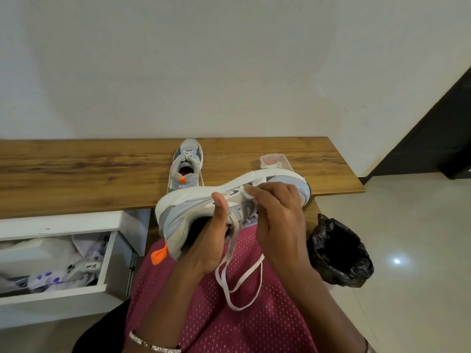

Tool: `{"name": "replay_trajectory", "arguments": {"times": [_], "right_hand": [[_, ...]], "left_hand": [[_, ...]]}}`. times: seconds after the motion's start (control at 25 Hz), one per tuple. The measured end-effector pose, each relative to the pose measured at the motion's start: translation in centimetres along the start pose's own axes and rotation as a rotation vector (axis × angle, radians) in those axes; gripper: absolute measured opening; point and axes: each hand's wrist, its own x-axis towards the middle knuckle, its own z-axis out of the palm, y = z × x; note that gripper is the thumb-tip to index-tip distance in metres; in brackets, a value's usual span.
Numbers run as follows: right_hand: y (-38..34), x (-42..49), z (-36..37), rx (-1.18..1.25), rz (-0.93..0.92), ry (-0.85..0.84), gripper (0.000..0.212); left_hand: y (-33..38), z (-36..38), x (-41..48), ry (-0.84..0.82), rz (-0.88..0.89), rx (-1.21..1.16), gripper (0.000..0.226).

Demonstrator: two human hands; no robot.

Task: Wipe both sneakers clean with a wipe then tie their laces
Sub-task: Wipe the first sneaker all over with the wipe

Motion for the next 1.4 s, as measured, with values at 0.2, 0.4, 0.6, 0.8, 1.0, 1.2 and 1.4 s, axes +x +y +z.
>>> {"name": "replay_trajectory", "arguments": {"times": [0.2, 0.4, 0.6, 0.8, 1.0, 1.2, 1.4], "right_hand": [[-2.6, 0.5, 1.2, 0.151, -0.042, -0.059, 0.028], [2.0, 4.3, 1.8, -0.119, 0.046, -0.017, 0.042], [-0.3, 4.8, 2.0, 0.057, 0.039, -0.003, 0.027], [-2.2, 4.8, 2.1, 0.220, 0.022, -0.101, 0.025], [1.5, 6.4, 2.0, -0.059, 0.045, -0.048, 0.030], [-2.4, 4.7, 1.6, 0.219, 0.006, -0.065, 0.039], [-0.6, 4.8, 2.0, 0.017, -0.057, -0.006, 0.034]], "left_hand": [[0.6, -1.1, 1.8, 0.016, -0.003, -0.089, 0.112], [1.2, -2.0, 3.3, 0.042, -0.035, 0.068, 0.119], [2.2, -1.5, 4.4, -0.008, -0.032, 0.007, 0.107], [2.0, -1.4, 5.4, -0.031, -0.091, -0.116, 0.108], [2.1, -2.1, 6.0, -0.021, -0.055, 0.009, 0.127], [2.1, -1.9, 5.6, -0.036, -0.094, -0.245, 0.121], [2.3, -2.2, 5.3, -0.072, -0.030, -0.165, 0.122]]}}
